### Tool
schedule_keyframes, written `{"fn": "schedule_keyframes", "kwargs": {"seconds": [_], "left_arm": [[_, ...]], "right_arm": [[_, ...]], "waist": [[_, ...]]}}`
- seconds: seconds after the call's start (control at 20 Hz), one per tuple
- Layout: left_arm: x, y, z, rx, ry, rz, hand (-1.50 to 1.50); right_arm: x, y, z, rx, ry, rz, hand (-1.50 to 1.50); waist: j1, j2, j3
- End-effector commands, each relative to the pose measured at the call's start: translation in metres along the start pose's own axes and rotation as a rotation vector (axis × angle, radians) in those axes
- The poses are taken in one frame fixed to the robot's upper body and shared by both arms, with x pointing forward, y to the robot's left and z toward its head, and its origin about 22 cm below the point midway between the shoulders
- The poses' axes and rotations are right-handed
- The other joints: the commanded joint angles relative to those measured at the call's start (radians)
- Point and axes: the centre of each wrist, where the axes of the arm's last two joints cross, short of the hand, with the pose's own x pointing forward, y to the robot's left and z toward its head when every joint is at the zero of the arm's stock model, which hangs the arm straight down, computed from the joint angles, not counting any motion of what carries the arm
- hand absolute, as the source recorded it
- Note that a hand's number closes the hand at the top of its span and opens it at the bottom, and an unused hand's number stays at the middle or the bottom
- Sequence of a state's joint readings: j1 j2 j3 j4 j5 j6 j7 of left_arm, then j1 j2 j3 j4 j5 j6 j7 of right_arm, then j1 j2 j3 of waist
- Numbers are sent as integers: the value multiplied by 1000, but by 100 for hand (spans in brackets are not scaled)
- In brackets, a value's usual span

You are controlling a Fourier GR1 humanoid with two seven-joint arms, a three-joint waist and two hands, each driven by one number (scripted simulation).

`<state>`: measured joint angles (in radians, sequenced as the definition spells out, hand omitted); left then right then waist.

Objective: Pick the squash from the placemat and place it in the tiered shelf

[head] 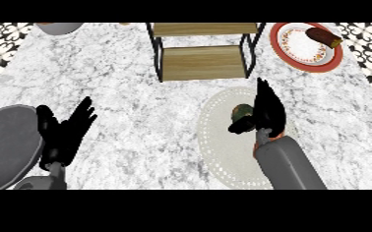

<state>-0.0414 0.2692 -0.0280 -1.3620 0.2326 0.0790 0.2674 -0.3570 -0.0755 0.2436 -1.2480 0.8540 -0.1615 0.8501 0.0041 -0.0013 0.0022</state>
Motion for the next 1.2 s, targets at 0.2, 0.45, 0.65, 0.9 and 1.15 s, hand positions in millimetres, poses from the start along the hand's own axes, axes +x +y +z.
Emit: {"fn": "schedule_keyframes", "kwargs": {"seconds": [0.2, 0.45, 0.65, 0.9, 1.15], "left_arm": [[-6, 0, 4, -10, 31, -5, 0], [-19, -7, -10, 2, 27, -6, 0], [23, 18, 4, 1, 11, 7, 0], [-11, -4, 5, -13, 16, -3, 0], [3, -7, -7, -44, 20, -21, 0]], "right_arm": [[-5, 27, -20, 105, -49, 69, 150], [2, 32, 8, 191, -159, 115, 150], [-9, 37, -7, 164, -209, 88, 150], [12, 43, 25, 53, -331, 50, 150], [85, 46, 80, 258, -568, 170, 150]], "waist": [[11, 4, -2], [-5, 1, -2], [1, 1, -2], [-3, 0, -2], [49, 7, -2]]}}
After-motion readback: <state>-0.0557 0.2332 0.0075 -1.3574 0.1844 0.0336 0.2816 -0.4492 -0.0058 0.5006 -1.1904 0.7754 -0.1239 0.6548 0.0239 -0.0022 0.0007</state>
